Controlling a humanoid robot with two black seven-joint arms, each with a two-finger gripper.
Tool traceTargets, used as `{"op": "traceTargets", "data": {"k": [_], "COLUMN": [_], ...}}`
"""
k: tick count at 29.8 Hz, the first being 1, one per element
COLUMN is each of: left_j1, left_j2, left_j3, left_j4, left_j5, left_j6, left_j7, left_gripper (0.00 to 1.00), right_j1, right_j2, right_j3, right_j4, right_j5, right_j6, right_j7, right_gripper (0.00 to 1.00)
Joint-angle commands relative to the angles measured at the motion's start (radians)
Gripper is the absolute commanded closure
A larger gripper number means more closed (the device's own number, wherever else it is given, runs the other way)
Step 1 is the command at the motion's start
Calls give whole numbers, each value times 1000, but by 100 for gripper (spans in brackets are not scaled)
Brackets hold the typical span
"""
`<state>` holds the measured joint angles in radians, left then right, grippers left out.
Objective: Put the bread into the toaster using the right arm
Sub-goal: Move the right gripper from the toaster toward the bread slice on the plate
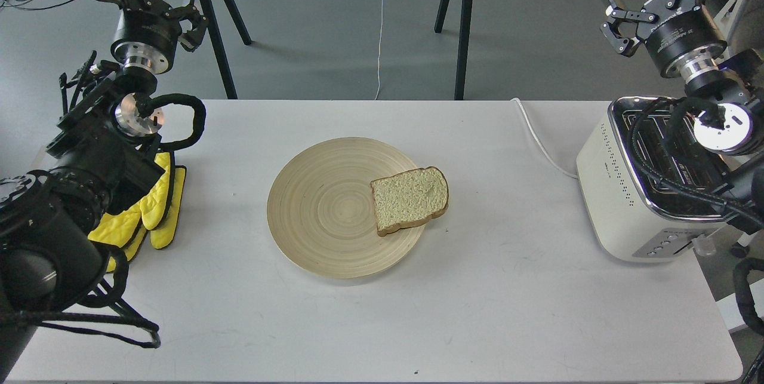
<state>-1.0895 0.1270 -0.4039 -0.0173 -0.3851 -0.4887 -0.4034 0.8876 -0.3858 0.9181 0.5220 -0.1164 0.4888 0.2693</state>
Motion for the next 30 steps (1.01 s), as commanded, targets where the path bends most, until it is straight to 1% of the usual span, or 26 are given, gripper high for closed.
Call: {"op": "traceTargets", "data": {"k": [1,6,9,12,17,18,20,22,24,26,30], "left_j1": [0,0,0,0,0,0,0,0,0,0,0], "left_j2": [-1,5,2,0,0,0,0,0,0,0,-1], "left_j3": [5,2,2,2,2,2,2,2,2,2,2], "left_j4": [2,2,3,3,3,2,2,2,3,2,2], "left_j5": [3,0,0,0,0,0,0,0,0,0,0], "left_j6": [0,0,0,0,0,0,0,0,0,0,0], "left_j7": [2,-2,0,0,0,-2,-2,0,0,0,0], "left_gripper": [0,0,0,0,0,0,0,0,0,0,0], "right_j1": [-4,-21,-13,-7,30,31,33,33,31,31,31], "right_j2": [-1,-2,-5,-59,-185,-206,-234,-248,-251,-243,-217], "right_j3": [-8,-16,-73,-155,-246,-260,-287,-307,-311,-312,-338], "right_j4": [1,4,24,117,332,380,461,544,587,602,599], "right_j5": [-2,-5,-9,-35,-205,-256,-357,-480,-586,-698,-882], "right_j6": [0,0,0,-4,-113,-145,-205,-252,-265,-265,-271], "right_j7": [-2,-9,-12,-10,-15,-24,-56,-113,-146,-162,-173], "right_gripper": [1,1,1,1,1,1,2,2,2,1,2]}}
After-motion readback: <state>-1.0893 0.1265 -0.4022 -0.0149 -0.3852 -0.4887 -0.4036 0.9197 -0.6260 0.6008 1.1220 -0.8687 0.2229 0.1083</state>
